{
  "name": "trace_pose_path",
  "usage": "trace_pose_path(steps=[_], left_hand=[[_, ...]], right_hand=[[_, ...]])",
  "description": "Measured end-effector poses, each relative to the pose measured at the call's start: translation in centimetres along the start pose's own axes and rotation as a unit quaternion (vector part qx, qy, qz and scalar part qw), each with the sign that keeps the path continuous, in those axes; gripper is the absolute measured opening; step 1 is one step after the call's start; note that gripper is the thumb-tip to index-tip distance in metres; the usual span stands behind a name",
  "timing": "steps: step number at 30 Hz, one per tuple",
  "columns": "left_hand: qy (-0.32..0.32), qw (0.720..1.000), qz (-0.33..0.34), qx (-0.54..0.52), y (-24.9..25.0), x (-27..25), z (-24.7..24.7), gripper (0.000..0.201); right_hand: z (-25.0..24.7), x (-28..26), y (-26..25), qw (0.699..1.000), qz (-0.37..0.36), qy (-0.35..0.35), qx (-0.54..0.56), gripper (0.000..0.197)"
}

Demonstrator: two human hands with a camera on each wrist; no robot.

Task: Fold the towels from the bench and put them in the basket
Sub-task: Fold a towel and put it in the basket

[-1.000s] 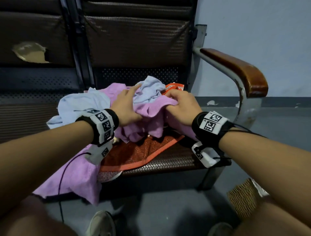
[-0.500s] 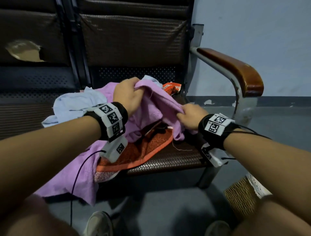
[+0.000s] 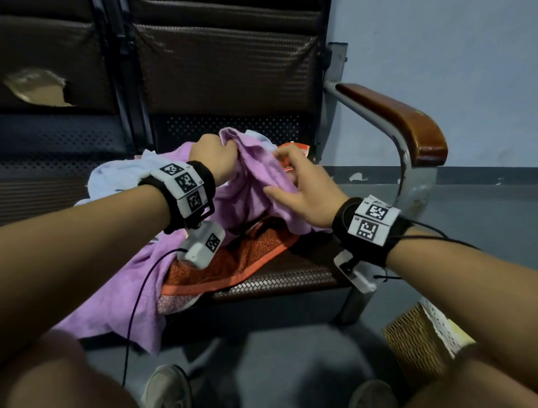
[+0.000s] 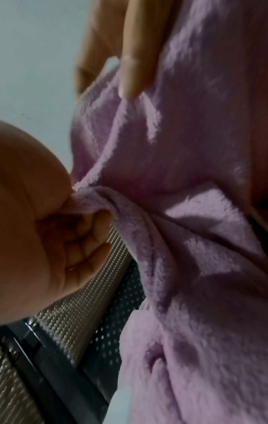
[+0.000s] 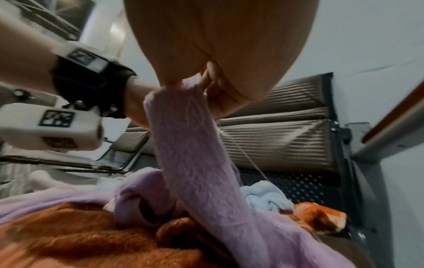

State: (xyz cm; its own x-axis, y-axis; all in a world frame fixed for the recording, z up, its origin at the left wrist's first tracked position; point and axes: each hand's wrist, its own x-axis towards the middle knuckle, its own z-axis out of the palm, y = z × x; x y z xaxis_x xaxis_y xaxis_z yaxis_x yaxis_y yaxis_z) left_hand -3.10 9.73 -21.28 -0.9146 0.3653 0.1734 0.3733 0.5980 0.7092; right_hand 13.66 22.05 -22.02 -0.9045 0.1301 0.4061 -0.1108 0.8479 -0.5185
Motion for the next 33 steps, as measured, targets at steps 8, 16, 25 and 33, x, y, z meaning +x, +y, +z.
trace_pose_path(steps=[8,16,25,33], left_hand=[[0.009,0.992,0.081,-0.095,0.6,-1.0,-0.2,0.017],[-0.09,0.979,0.053,-0.175,2.9,-3.0,-0.5,0.044],[-0.087,0.973,0.094,-0.194,1.8,-3.0,-1.0,0.019],[-0.13,0.931,0.008,-0.34,2.2,-3.0,-0.7,0.03]], right_hand=[[0.9,0.8,-1.2,0.984,0.02,-0.137,-0.11,0.035],[2.7,2.7,-0.6,0.985,0.173,-0.029,0.003,0.027],[2.9,3.6,0.5,0.948,0.267,0.107,0.139,0.035],[2.2,2.7,0.3,0.984,0.179,0.006,0.001,0.051]])
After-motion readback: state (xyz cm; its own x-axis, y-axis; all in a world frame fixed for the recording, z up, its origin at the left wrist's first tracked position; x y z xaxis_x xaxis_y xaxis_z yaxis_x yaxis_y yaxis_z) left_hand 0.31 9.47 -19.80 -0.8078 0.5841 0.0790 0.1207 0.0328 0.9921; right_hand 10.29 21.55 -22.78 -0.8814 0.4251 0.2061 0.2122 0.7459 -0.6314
